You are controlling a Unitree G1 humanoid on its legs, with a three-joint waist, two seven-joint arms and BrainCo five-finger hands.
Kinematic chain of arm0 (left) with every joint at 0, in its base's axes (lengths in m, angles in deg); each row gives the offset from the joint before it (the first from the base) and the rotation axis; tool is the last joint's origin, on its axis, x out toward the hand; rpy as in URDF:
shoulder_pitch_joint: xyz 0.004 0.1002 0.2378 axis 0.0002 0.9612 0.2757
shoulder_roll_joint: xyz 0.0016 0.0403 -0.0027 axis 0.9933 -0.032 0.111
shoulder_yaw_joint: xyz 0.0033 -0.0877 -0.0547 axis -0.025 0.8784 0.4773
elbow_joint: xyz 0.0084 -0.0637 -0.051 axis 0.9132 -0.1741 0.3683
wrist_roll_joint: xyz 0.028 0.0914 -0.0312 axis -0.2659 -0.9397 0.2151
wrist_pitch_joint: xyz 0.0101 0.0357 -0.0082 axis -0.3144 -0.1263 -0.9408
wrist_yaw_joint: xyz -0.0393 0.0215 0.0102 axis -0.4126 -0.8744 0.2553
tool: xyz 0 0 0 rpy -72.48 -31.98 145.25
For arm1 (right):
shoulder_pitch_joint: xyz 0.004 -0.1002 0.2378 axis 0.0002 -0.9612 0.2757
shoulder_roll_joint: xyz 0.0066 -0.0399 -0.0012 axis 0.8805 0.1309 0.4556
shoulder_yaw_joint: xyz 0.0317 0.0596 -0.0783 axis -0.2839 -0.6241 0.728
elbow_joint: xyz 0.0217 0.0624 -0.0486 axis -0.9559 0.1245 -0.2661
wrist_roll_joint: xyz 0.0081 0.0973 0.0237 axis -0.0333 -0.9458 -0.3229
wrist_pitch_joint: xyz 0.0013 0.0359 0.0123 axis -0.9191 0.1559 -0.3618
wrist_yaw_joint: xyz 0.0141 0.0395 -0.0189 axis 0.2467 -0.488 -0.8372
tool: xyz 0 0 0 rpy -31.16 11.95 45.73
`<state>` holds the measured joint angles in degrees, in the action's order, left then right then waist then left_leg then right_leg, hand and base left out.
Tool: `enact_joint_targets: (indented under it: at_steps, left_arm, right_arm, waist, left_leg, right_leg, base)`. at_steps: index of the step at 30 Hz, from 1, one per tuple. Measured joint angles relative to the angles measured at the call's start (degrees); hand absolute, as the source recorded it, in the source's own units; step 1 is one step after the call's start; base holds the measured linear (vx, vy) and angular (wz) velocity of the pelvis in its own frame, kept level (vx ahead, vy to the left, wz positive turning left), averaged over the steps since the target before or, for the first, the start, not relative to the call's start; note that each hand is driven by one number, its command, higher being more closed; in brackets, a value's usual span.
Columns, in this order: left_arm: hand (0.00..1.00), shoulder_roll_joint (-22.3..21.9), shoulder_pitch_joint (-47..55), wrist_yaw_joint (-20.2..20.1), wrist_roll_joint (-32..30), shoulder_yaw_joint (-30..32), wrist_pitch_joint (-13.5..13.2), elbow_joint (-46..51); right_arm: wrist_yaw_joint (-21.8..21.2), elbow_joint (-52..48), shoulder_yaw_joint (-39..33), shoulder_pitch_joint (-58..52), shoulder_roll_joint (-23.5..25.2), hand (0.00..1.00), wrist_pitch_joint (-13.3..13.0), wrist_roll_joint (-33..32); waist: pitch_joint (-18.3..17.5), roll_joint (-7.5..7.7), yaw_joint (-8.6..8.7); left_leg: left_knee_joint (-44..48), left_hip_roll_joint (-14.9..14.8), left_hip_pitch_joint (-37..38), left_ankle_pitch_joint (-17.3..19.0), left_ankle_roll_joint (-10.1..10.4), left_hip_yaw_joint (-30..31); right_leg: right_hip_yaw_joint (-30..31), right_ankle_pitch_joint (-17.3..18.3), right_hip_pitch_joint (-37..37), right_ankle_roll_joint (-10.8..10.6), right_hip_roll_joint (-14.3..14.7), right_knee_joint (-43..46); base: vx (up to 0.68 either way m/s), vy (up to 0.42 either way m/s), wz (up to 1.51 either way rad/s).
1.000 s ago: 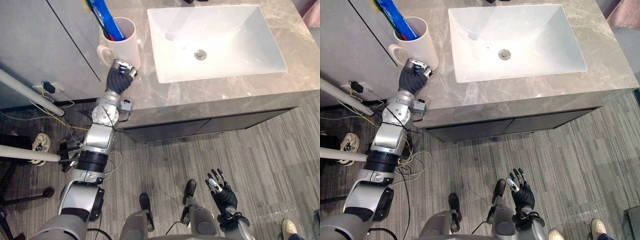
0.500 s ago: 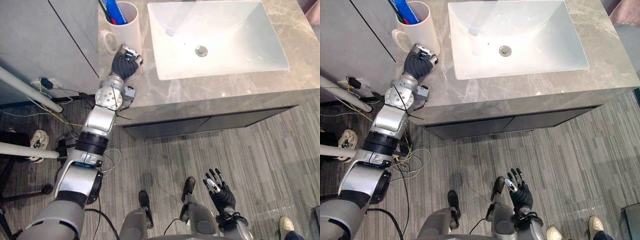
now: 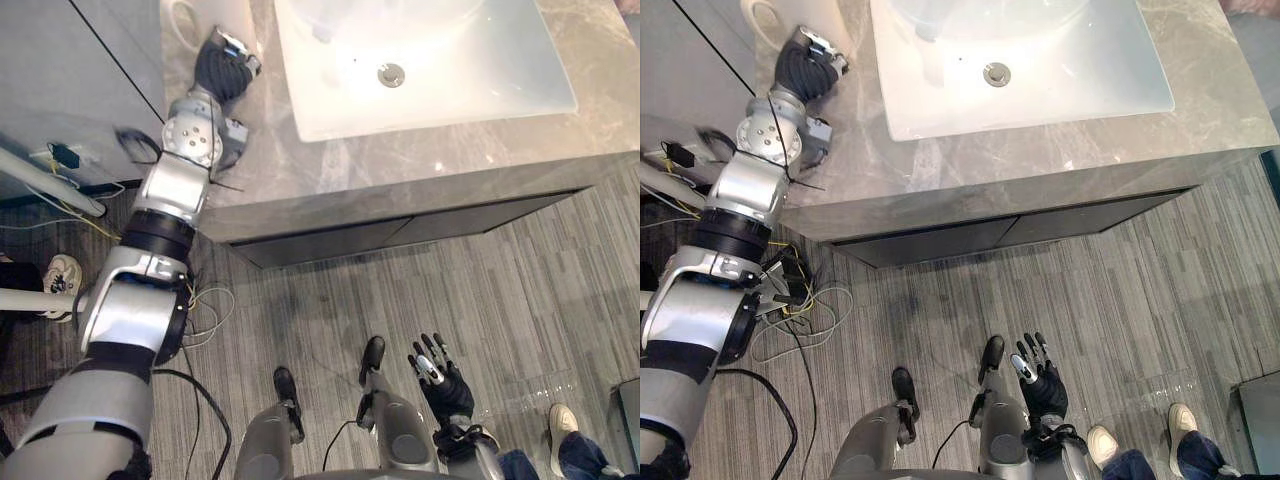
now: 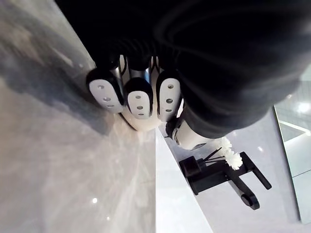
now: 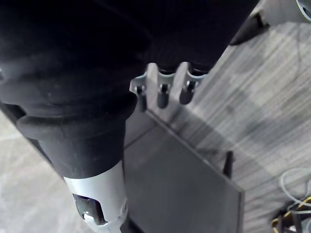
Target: Organize washtable
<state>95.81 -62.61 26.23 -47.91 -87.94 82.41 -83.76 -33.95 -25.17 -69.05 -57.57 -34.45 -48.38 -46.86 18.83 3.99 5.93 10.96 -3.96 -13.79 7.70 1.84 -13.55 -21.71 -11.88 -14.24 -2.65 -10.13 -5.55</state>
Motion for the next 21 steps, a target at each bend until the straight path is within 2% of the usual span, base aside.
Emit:
enact_joint_targets:
  at_steps: [9,11,21]
  left_arm:
    - [1.0,4.3,-6.5,0.2,-0.3,-2.5,-0.1,-3.5]
    - [1.0,4.4,-8.1,0.2,-0.4,-2.5,-0.1,-3.8]
    - [1.0,5.4,-11.1,1.4,-0.6,-2.5,-1.3,-6.5]
  right_arm:
    - [0.0,-0.5,0.0,0.0,0.1,0.0,-0.7,-1.5]
    - [-0.1,-1.8,0.0,0.0,0.1,0.0,-1.5,-1.5]
    - [-0.1,-2.3,0.0,-0.2,0.0,0.0,-2.2,-2.1]
  waist:
    - [1.9,0.7,1.27]
    - [1.9,0.7,1.32]
    - [2.5,1.21,2.75]
  left_leg:
    - [1.1,-0.1,-2.6,0.0,0.0,-0.2]
    - [1.3,-0.1,-3.8,0.0,-0.1,-0.7]
    - [3.9,-0.5,-6.7,0.6,-0.9,-1.0]
  right_leg:
    - [0.5,-1.0,-2.4,0.4,0.1,0.0]
    - [1.3,-1.5,-3.9,0.5,-0.1,0.0]
    - [2.0,-2.6,-5.9,1.1,0.1,0.0]
  base:
    - [0.0,0.003,-0.01]
    - [-0.03,0.041,-0.09]
    - [-0.01,0.015,-0.02]
